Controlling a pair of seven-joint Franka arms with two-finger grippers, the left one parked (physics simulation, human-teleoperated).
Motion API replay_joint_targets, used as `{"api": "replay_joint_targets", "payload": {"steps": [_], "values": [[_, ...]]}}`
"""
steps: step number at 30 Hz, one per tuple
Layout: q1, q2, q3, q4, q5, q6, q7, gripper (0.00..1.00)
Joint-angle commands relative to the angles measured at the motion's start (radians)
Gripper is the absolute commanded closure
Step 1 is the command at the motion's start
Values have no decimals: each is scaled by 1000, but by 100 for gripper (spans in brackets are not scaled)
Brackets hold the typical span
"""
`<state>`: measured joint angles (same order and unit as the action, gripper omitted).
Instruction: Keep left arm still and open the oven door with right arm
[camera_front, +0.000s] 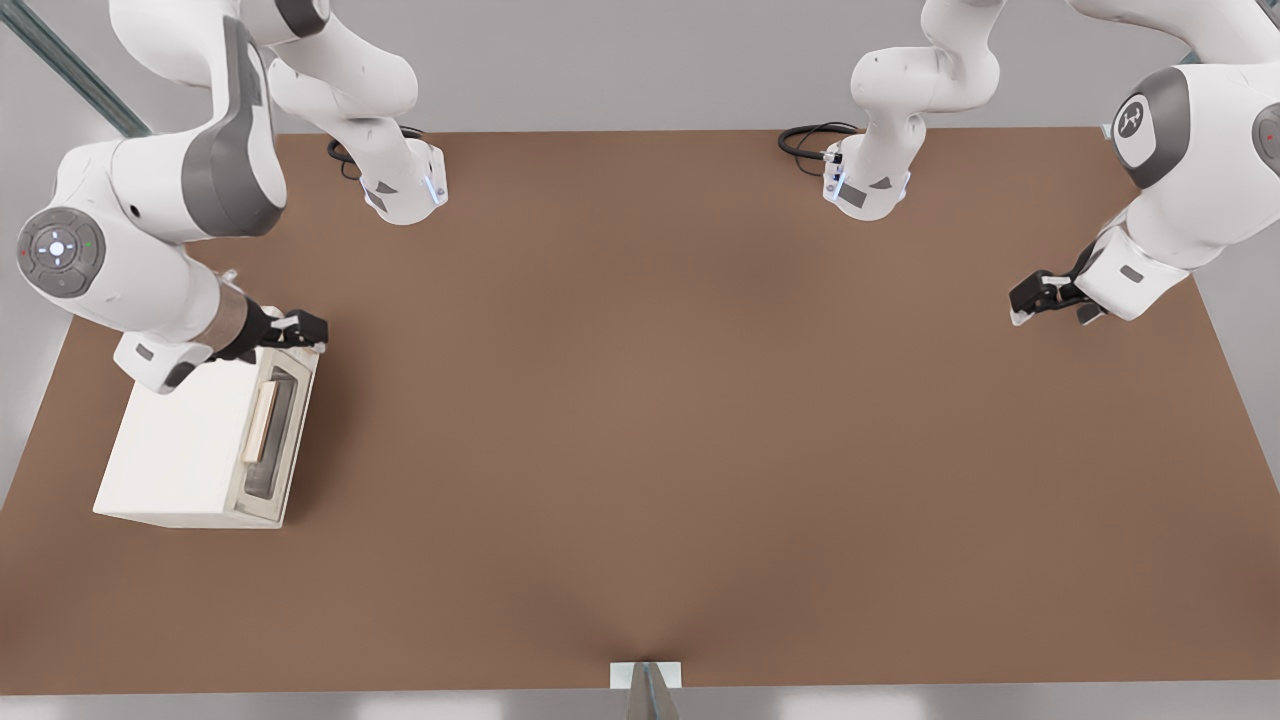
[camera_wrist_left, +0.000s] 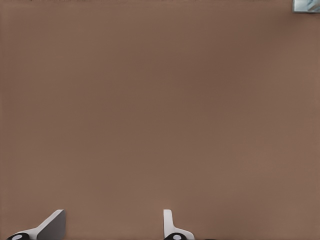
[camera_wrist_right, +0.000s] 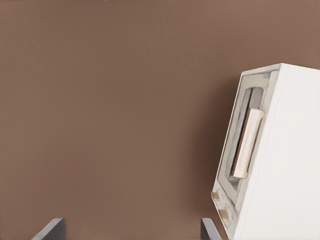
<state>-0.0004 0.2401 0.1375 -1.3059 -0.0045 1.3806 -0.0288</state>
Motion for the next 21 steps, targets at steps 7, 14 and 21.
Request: {"api": "replay_joint_targets", "payload": {"steps": [7, 14, 21], "values": [[215, 157, 13, -12, -408, -20, -137, 100], [307, 327, -73, -144, -859, -60, 288, 100], [333, 334, -203, -210, -856, 90, 405, 100]]}}
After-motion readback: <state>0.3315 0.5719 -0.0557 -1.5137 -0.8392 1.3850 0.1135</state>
